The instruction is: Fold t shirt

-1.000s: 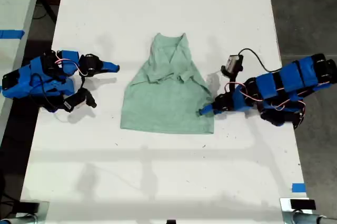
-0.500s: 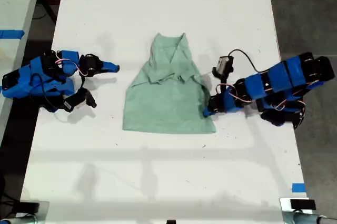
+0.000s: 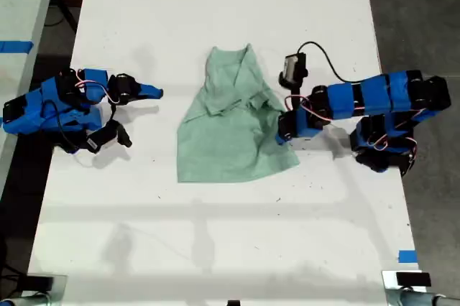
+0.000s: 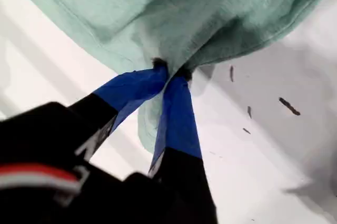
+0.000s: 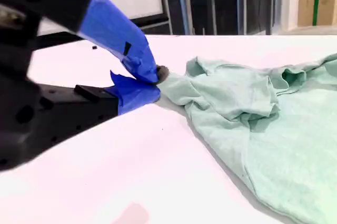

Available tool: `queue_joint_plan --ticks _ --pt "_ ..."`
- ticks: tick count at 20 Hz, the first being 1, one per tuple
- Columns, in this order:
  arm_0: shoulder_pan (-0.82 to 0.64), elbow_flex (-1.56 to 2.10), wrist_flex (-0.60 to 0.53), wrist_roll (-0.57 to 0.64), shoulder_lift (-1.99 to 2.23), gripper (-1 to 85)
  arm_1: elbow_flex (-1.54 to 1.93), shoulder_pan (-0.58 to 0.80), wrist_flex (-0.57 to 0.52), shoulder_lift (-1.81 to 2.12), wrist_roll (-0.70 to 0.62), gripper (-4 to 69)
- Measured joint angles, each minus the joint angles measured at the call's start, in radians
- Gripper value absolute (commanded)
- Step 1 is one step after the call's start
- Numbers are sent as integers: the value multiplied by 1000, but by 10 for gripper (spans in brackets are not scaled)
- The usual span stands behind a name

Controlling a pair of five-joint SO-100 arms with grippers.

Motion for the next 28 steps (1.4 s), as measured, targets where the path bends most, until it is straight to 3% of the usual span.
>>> queue_joint_plan --ticks 7,10,11,16,23,26,28 --pt "0 0 0 0 0 -2 -604 -34 167 -456 -120 -2" --pt "0 0 0 0 0 -2 -951 -49 265 -739 -178 177" --pt "0 0 0 0 0 -2 -1000 -54 262 -802 -192 199" --pt "0 0 0 0 0 -2 -1011 -63 291 -838 -192 201" --pt "0 0 0 0 0 -2 -864 -64 453 -543 -133 179" --pt "0 0 0 0 0 -2 -565 -44 433 -311 -75 177" --pt "0 0 0 0 0 -2 -296 -25 316 -127 -44 175"
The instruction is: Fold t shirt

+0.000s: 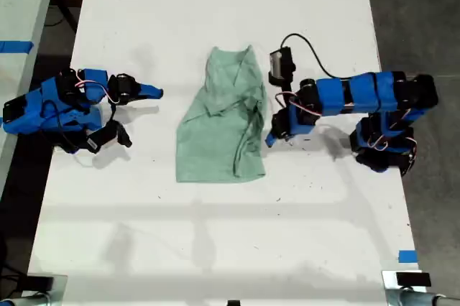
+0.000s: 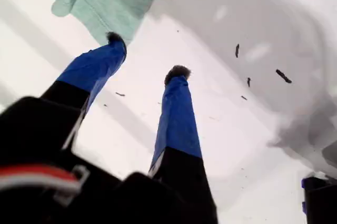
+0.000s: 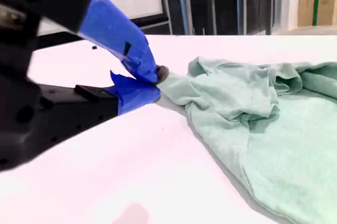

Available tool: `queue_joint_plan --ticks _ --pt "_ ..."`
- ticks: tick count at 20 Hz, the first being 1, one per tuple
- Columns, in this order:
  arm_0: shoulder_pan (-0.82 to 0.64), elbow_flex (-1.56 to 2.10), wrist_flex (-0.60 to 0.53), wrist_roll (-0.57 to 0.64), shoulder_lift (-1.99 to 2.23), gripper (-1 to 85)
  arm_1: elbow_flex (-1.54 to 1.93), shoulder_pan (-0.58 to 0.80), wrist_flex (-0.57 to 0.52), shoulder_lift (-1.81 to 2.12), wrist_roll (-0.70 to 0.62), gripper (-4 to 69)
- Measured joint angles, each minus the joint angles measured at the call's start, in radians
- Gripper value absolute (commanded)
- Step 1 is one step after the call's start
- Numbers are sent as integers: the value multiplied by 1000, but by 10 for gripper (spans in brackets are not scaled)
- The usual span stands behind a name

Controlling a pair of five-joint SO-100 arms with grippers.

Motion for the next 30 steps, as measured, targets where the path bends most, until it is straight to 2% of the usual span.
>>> queue_joint_plan --ticks 5,8,10,12,13,15,22,23,24,25,26,27,28,29,30 --pt "0 0 0 0 0 -2 698 43 -302 589 34 172" --pt "0 0 0 0 0 -2 1109 83 -400 983 34 164" --pt "0 0 0 0 0 -2 1344 91 -373 1298 28 134" --pt "0 0 0 0 0 -2 1384 98 -241 1574 2 98" --pt "0 0 0 0 0 -2 1387 115 -224 1623 -14 73" --pt "0 0 0 0 0 -2 1387 129 -215 1658 -26 19" --pt "0 0 0 0 0 -2 1388 127 -202 1667 -26 19" --pt "0 0 0 0 0 1 1388 127 -202 1667 -26 69" --pt "0 0 0 0 0 51 1388 127 -202 1667 -26 167" --pt "0 0 0 0 0 107 1388 127 -202 1667 -26 181" --pt "0 0 0 0 0 114 1388 127 -202 1667 -21 183" --pt "0 0 0 0 0 109 1388 127 -202 1667 -18 154" --pt "0 0 0 0 0 12 1388 127 -202 1667 -17 49" --pt "0 0 0 0 0 -2 1388 127 -202 1667 -17 12" --pt "0 0 0 0 0 -2 1388 127 -202 1667 -17 15"
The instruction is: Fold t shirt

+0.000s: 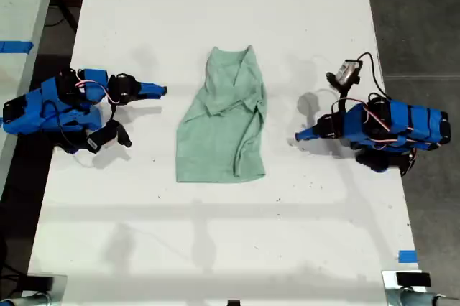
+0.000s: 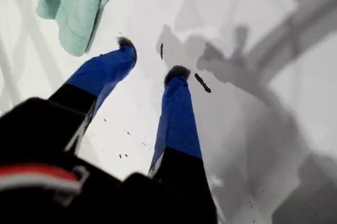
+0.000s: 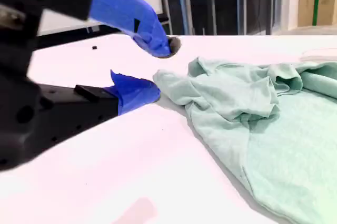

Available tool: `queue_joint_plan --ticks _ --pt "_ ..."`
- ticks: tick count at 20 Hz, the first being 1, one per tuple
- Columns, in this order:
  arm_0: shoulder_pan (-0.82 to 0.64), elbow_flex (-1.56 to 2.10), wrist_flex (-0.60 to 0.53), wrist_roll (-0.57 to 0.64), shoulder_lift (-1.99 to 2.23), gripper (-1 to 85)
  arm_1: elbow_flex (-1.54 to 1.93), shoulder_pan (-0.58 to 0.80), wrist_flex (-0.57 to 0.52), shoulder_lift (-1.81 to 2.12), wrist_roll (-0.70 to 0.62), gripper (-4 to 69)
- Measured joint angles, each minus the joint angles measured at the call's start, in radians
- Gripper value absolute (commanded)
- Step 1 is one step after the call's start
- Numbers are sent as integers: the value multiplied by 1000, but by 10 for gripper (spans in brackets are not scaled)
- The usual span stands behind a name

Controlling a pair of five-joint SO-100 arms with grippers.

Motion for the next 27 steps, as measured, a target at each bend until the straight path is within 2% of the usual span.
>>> queue_joint_plan --ticks 4,5,6,7,8,9,11,12,13,14,16,17,18,19,20,21,22,23,24,25,26,27 --pt "0 0 0 0 0 -2 0 0 0 0 0 14" --pt "0 0 0 0 0 24 0 0 0 0 0 32" --pt "0 0 0 0 0 93 0 0 0 0 0 128" --pt "0 0 0 0 0 106 0 0 0 0 0 188" --pt "0 0 0 0 0 102 0 0 0 0 0 195" --pt "0 0 0 0 0 25 0 0 0 0 0 191" --pt "0 0 0 0 0 -2 0 0 0 0 0 120" --pt "0 0 0 0 0 23 0 0 0 0 0 121" --pt "0 0 0 0 0 93 0 0 0 0 0 119" --pt "0 0 0 0 0 128 0 0 0 0 0 -3" --pt "0 0 0 0 0 128 0 0 0 0 0 -2" --pt "0 0 0 0 0 5 0 0 0 0 0 22" --pt "0 0 0 0 0 -2 0 0 0 0 0 133" --pt "0 0 0 0 0 57 0 0 0 0 0 205" --pt "0 0 0 0 0 134 0 0 0 0 0 176" --pt "0 0 0 0 0 136 0 0 0 0 0 -6" --pt "0 0 0 0 0 87 0 0 0 0 0 -6" --pt "0 0 0 0 0 -2 0 0 0 0 0 -5" --pt "0 0 0 0 0 -2 0 0 0 0 0 22" --pt "0 0 0 0 0 -2 0 0 0 0 0 82" --pt "0 0 0 0 0 -2 0 0 0 0 0 91" --pt "0 0 0 0 0 -2 0 0 0 0 0 26"
